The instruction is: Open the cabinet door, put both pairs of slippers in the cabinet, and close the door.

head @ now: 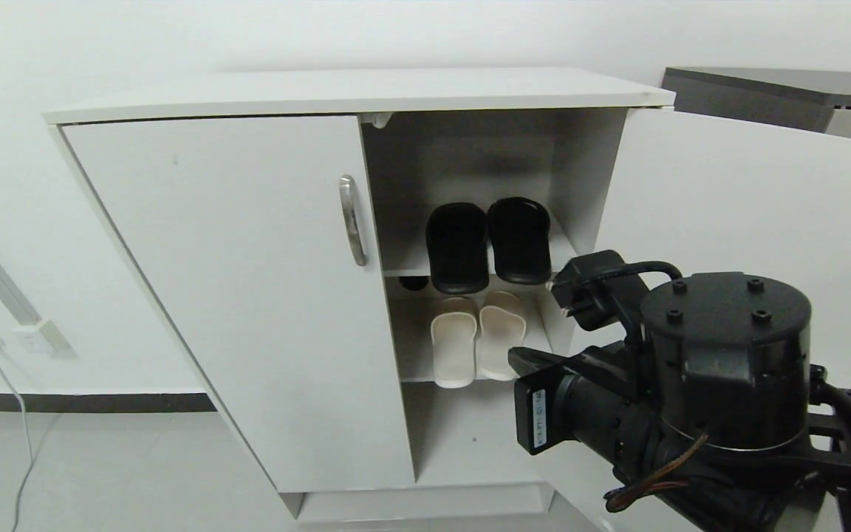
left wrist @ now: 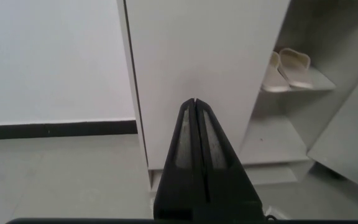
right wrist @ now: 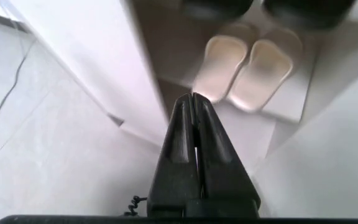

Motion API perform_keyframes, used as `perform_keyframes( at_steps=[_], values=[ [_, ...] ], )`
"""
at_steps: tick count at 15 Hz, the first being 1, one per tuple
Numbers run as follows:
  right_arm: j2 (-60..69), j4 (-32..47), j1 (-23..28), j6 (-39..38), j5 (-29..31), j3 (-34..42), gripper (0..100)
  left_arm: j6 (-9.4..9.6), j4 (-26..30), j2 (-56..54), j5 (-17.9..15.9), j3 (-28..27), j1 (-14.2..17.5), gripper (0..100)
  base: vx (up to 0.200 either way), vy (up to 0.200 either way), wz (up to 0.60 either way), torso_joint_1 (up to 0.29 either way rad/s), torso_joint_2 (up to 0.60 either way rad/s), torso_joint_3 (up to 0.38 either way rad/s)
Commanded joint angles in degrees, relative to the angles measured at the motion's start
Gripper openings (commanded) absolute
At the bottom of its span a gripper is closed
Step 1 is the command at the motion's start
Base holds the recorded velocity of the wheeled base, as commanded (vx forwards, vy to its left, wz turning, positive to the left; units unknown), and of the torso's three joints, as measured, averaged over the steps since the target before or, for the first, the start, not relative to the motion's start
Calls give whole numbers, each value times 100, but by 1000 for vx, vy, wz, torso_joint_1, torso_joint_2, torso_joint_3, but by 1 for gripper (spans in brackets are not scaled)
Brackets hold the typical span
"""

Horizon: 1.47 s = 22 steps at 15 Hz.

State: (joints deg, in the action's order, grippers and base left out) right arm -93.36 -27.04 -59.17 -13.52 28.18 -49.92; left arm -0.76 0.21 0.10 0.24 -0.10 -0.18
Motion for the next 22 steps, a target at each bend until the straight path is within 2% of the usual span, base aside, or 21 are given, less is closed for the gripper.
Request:
perform_keyframes(
  at_steps=[1,3,5,11,16,22],
  values=[
    [-78,-47,64,7,-129,114,0,-4,-3,8,2,1,1,0,-200,0,0,2,2,2],
    [-78,-56,134,7,-384,158,0,-4,-3,8,2,1,1,0,-200,0,0,2,2,2],
    [-86,-56,152,7,-393,193,0,-4,-3,8,2,1,1,0,-200,0,0,5,2,0],
    [-288,-65,257,7,-498,255,0,-21,-3,8,20,1,1,0,0,0,0,0,0,0],
    [-473,-539,257,60,-489,474,0,5,-12,8,20,10,1,0,0,0,0,0,0,0],
    [-631,-680,169,183,-481,685,0,5,-3,8,20,10,1,0,0,0,0,0,0,0]
  ],
)
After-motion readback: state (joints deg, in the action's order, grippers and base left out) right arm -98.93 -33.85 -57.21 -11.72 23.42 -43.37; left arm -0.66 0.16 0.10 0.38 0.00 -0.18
